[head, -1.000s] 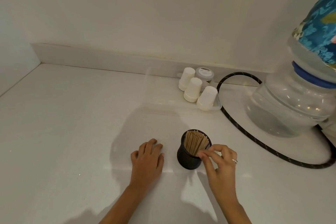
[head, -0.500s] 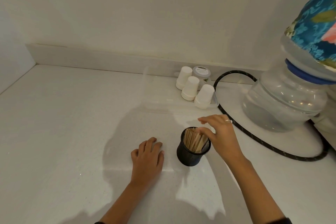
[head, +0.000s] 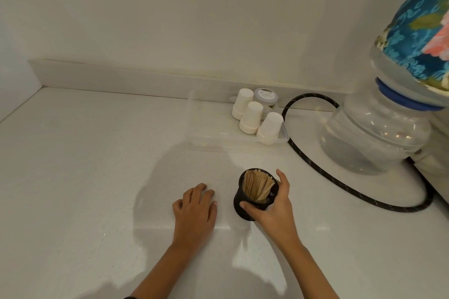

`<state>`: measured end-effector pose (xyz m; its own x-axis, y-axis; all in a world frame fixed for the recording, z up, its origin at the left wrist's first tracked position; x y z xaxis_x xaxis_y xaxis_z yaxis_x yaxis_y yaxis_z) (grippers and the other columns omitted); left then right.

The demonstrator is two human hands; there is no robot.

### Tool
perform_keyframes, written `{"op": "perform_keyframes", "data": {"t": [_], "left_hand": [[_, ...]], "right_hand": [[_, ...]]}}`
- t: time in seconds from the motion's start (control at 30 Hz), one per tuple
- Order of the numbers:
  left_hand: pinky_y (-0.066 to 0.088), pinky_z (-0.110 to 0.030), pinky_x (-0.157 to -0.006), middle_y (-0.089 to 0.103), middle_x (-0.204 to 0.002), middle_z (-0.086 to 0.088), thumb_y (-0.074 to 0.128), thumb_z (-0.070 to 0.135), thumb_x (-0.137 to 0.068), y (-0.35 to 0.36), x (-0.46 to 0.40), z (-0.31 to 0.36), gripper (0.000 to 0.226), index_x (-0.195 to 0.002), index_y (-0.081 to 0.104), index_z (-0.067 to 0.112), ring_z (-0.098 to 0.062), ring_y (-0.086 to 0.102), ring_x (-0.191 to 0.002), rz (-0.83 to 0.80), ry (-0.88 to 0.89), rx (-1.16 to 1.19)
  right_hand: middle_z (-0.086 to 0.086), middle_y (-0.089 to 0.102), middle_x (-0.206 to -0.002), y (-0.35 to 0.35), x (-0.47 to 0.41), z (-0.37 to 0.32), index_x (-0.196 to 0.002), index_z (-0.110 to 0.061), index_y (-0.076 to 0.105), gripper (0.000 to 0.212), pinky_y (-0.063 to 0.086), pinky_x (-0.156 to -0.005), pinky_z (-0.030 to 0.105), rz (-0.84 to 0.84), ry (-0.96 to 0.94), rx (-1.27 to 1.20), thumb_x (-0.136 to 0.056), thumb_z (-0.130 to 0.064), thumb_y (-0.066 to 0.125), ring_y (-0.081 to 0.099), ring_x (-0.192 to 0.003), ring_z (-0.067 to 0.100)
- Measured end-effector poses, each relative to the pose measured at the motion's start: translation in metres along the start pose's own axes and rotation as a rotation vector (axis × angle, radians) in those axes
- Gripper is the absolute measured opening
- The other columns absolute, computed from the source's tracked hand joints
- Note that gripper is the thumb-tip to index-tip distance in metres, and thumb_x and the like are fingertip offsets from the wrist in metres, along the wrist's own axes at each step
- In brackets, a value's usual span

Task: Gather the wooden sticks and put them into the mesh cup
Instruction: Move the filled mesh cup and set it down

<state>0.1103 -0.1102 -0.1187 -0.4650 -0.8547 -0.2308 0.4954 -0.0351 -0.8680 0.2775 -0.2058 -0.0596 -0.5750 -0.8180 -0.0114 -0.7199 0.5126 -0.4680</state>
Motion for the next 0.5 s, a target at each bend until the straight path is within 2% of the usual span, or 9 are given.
{"op": "perform_keyframes", "data": {"t": [0.07, 0.17, 0.27, 0.37, 0.5], "left_hand": [[0.037, -0.038, -0.088, 0.056, -0.129, 0.001, 0.056, 0.029, -0.09, 0.0, 0.0, 0.0, 0.026, -0.115, 0.062, 0.024, -0.02, 0.051, -0.117, -0.001, 0.003, 0.001], [0.039, -0.039, -0.086, 0.057, -0.127, 0.001, 0.058, 0.029, -0.089, 0.0, 0.0, 0.0, 0.026, -0.113, 0.063, 0.023, -0.021, 0.053, -0.115, -0.002, 0.009, -0.009], [0.039, -0.039, -0.085, 0.057, -0.127, 0.001, 0.058, 0.029, -0.088, 0.0, 0.0, 0.0, 0.026, -0.113, 0.063, 0.024, -0.02, 0.053, -0.114, -0.013, 0.009, -0.018], [0.036, -0.037, -0.088, 0.053, -0.131, 0.003, 0.055, 0.03, -0.089, -0.001, -0.002, 0.0, 0.028, -0.117, 0.061, 0.025, -0.018, 0.049, -0.118, -0.04, -0.011, 0.003], [0.029, -0.033, -0.092, 0.048, -0.135, 0.007, 0.05, 0.029, -0.091, -0.002, -0.007, -0.002, 0.032, -0.123, 0.056, 0.028, -0.015, 0.042, -0.123, -0.073, -0.024, 0.037]], "right_hand": [[-0.017, 0.047, -0.121, 0.003, -0.002, -0.001, -0.135, -0.049, 0.014, 0.112, 0.042, -0.076, -0.003, 0.055, -0.034, -0.011, -0.053, -0.037, 0.09, 0.053, -0.105, -0.003], [-0.024, 0.048, -0.118, 0.007, -0.003, -0.003, -0.133, -0.05, 0.015, 0.111, 0.044, -0.078, 0.0, 0.086, -0.06, -0.053, -0.053, -0.036, 0.089, 0.053, -0.106, -0.011], [-0.013, 0.049, -0.125, 0.014, -0.001, 0.001, -0.133, -0.048, 0.015, 0.109, 0.047, -0.081, 0.007, 0.086, -0.033, -0.07, -0.054, -0.034, 0.089, 0.056, -0.11, 0.003], [-0.008, 0.047, -0.127, 0.018, -0.001, 0.006, -0.129, -0.052, 0.016, 0.108, 0.046, -0.075, 0.002, 0.104, -0.021, -0.068, -0.054, -0.032, 0.09, 0.055, -0.11, 0.009], [-0.016, 0.048, -0.118, 0.018, -0.006, 0.007, -0.125, -0.058, 0.014, 0.108, 0.044, -0.074, -0.002, 0.102, -0.03, -0.09, -0.052, -0.032, 0.09, 0.056, -0.107, 0.008]]}}
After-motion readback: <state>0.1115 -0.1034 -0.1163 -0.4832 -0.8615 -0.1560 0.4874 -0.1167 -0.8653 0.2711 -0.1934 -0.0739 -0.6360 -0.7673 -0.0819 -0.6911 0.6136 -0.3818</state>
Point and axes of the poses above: each hand's wrist, its own x-axis away from the middle knuckle, its own y-axis out of the palm, z = x × y, the point moved 2 cm from there along -x, towards the middle knuckle
